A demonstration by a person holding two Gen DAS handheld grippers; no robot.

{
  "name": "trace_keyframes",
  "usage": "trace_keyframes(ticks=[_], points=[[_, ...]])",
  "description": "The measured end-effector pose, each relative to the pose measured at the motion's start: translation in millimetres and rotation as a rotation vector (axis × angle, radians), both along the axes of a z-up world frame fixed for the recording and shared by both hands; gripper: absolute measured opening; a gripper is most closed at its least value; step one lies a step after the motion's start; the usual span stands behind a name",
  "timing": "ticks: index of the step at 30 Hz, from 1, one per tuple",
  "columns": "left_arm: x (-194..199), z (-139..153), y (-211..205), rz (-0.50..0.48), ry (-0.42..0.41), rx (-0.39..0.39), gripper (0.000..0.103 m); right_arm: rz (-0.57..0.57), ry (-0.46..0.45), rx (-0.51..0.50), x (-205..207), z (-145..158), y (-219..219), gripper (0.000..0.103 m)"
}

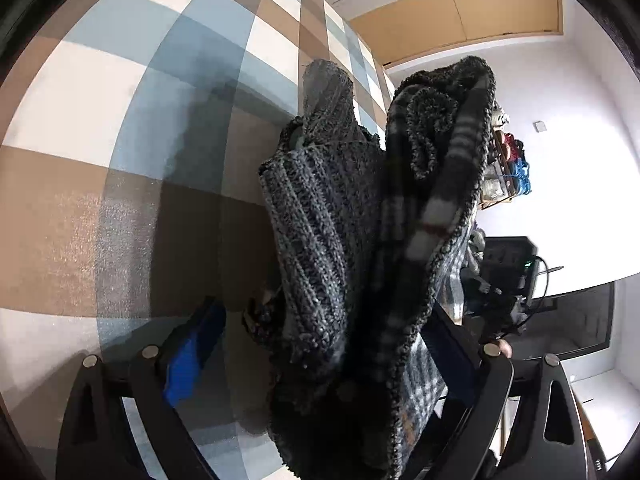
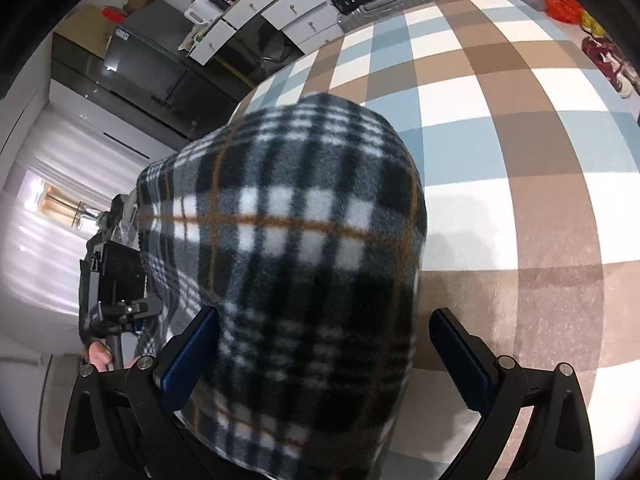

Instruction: Fold large clothes

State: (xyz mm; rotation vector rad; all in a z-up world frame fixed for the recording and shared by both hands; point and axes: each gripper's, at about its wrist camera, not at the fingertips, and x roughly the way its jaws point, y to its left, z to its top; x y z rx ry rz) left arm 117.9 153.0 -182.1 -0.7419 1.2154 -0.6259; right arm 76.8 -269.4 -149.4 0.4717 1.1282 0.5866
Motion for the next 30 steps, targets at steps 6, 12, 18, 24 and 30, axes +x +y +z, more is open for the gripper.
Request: trace_keyframes(ticks=[6,12,18,24,30], points=[[-1,-4,-1,0.003,0.001,-0.021,0.093,0.019,0.189,0.230,16,-36,-5,0.103],[-4,-4,-30,-0.066,0.001,-0.011,0.093,0.049,0.171,0.217,18,-35,0,0.103],[-3,-5,-48,-0.102,0.023,-0.022,0.078,0.055,0.105,0.207,24,-33,11,0.103],[-10,11,-53,-0.106,-0.038,-0.001,0.056,0.030,0.073,0.231,20,-36,6,0.096],[-17,18,-63,-0.101,-0.081,0.008,0.050,0.000,0.016,0.176,10,-25,11,0.087]])
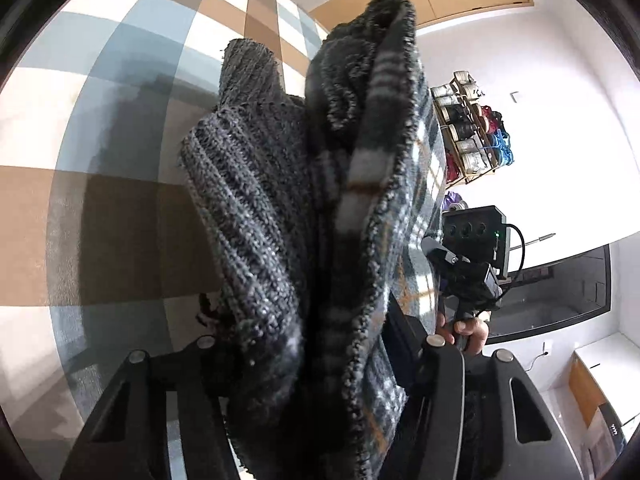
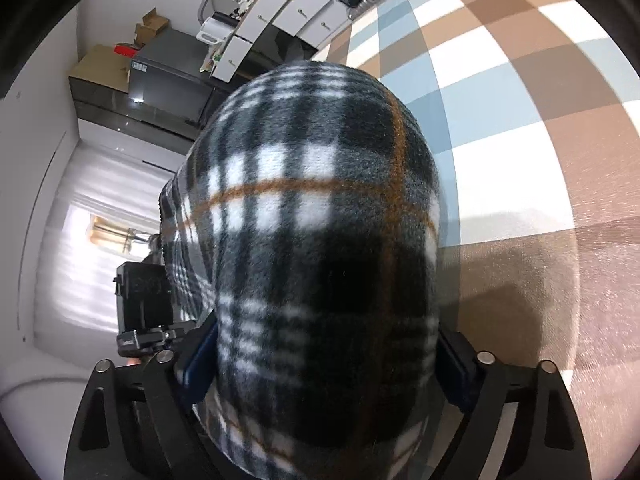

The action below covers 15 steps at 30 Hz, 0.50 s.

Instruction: Fold large clothes

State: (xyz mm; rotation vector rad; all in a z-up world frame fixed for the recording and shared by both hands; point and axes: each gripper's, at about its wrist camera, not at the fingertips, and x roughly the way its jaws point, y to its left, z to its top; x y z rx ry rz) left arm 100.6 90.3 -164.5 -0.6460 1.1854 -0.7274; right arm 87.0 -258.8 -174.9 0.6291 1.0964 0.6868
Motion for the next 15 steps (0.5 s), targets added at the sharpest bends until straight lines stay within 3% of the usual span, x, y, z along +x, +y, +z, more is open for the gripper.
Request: trace_keyframes(ticks=[8,15], points=[[-2,10,-14,-0.005,-0.050,0.001,0.050,0.001,-0.050,-0.004,-11,13,7,0.085],[3,35,-29,-0.035,-0.139,-0.023,0.049,-0.031,-0.065,0.038,-20,21,-10,0.085]])
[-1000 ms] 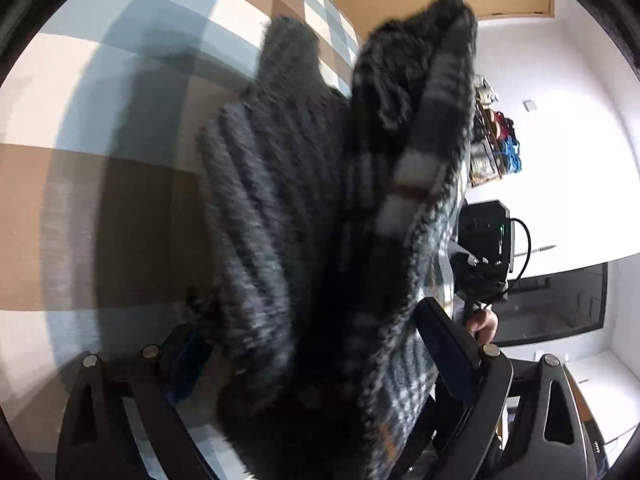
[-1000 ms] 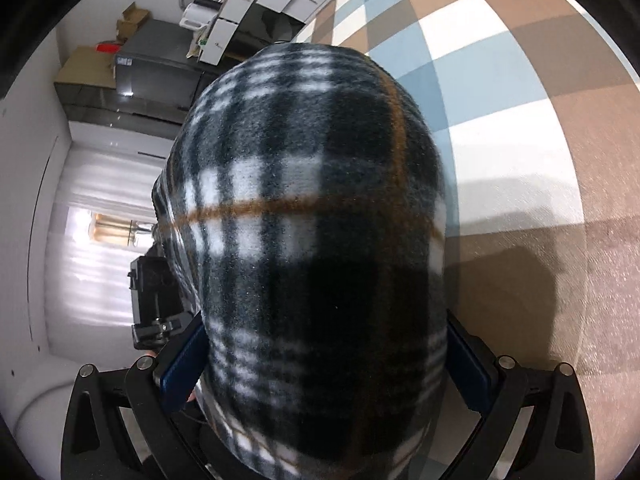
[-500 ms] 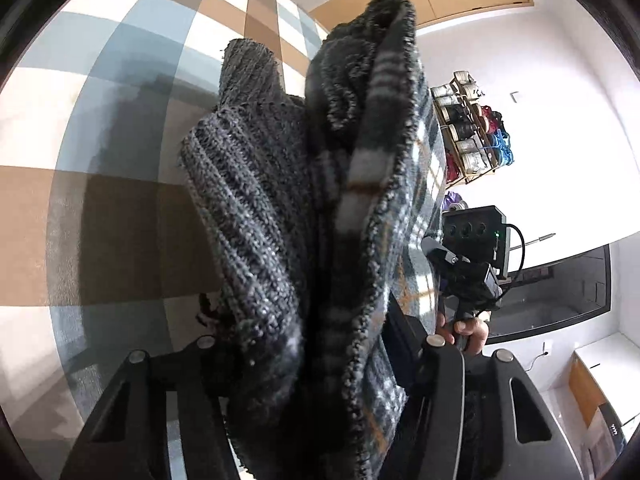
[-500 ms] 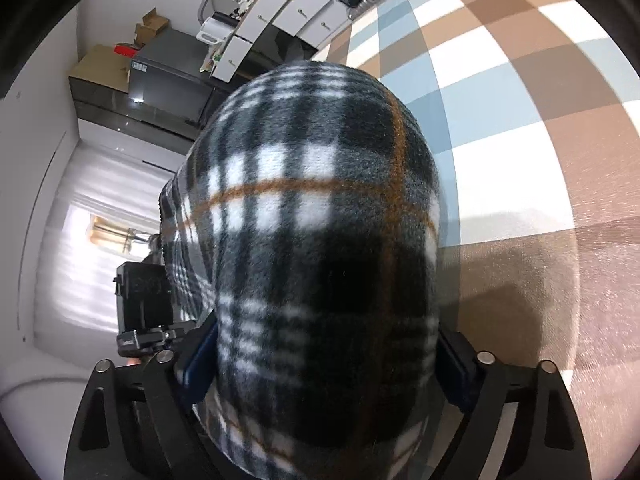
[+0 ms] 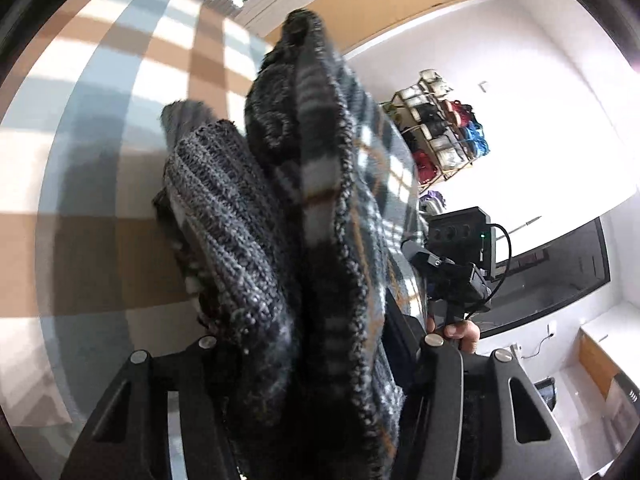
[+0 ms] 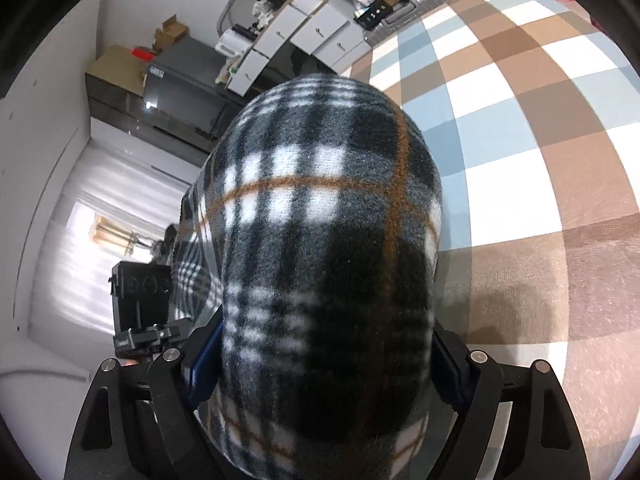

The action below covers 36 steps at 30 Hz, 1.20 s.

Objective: Fold large clothes
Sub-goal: 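Lift the bundle with both grippers and carry it off the bed toward the grey ottoman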

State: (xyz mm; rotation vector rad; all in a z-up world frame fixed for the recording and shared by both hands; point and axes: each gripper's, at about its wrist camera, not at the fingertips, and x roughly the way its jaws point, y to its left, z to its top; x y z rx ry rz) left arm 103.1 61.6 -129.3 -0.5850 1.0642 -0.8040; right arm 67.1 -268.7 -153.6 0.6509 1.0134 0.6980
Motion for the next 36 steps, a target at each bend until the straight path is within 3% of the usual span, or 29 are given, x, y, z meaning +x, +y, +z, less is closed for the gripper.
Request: trace_keyframes(ticks=[7,11,19,26,31,36], points=[[13,-16,-20,-0.033,0.023,0.006,0.049,-0.040,0.012,-0.039,-9,5,-12,0.085],[19,-24,-22,-0.040,0.052,0.032,0.049,-0.050,0.074,-0.040,-12,-23,-14,0.085],[17,-26,-15,-0.030,0.060,0.040,0.049,-0.063,0.038,-0.037,-21,-21,-14,0.085],[24,-40,-12,-0.039,0.135,0.032,0.061,-0.051,0.095,0.041,-17,-46,-17,0.103],[24,-38,-12,-0.040,0.140,0.008,0.060,-0.022,0.083,0.014,-13,-45,-7,0.103],[13,-25,-6,-0.048,0.097,-0.017,0.058,-0.018,0.029,-0.019,-24,-32,-8,0.091]])
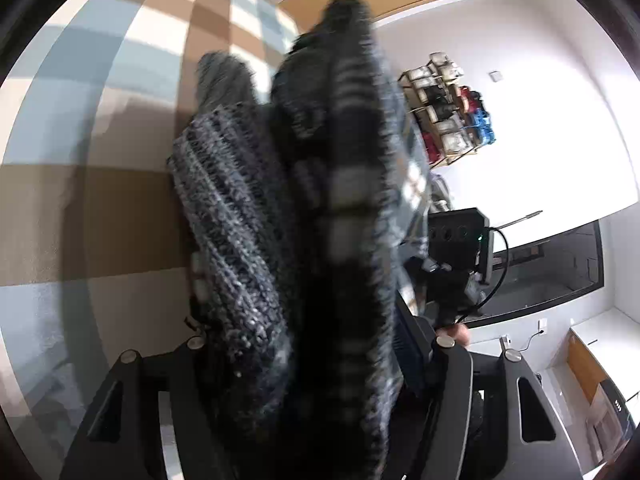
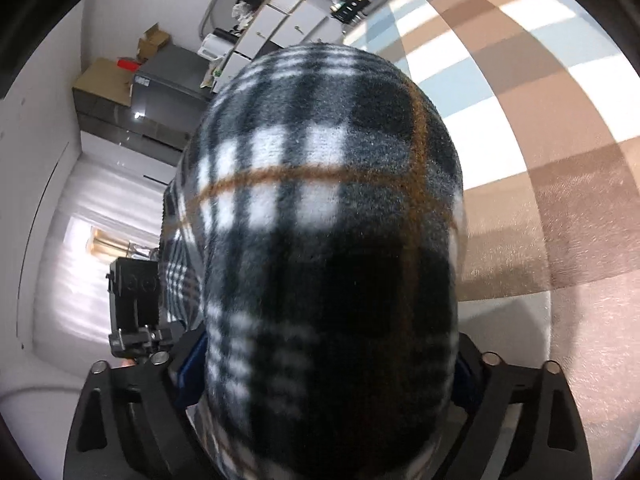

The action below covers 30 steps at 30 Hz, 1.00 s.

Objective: Fold large clothes
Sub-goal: 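Lift the bundle with both grippers and carry it off the bed toward the grey ottoman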

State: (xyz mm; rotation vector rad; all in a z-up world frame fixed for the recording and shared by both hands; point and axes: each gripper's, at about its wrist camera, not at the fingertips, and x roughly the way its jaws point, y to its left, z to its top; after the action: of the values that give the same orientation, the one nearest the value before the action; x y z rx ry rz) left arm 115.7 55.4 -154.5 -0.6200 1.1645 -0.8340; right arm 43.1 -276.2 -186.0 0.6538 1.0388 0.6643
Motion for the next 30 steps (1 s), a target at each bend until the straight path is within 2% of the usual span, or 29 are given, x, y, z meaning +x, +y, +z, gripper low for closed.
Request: trace_keyframes(ticks=[7,12,16,23,27,30], points=[[-11,19,9,0.009,-0.025,-0.005,0.058,0.004,-0.147,-0.143,-18,44,23,0.090],[-20,50,35,0.042,-0.057,-0.005,0.059,0.032,-0.178,-0.164,-20,81,51,0.089],[-35,95,77,0.085,-0.108,0.019,0.059,0.058,-0.180,-0.120,-7,108,83,0.089],[-61,154,197,0.220,-0.147,0.103,0.059,0.153,-0.195,-0.020,26,148,209,0.089],[-76,168,290,0.336,-0.135,0.170,0.059,0.213,-0.146,0.056,46,142,305,0.089],[-84,164,354,0.401,-0.105,0.225,0.059,0.256,-0.085,0.097,58,129,380,0.089]])
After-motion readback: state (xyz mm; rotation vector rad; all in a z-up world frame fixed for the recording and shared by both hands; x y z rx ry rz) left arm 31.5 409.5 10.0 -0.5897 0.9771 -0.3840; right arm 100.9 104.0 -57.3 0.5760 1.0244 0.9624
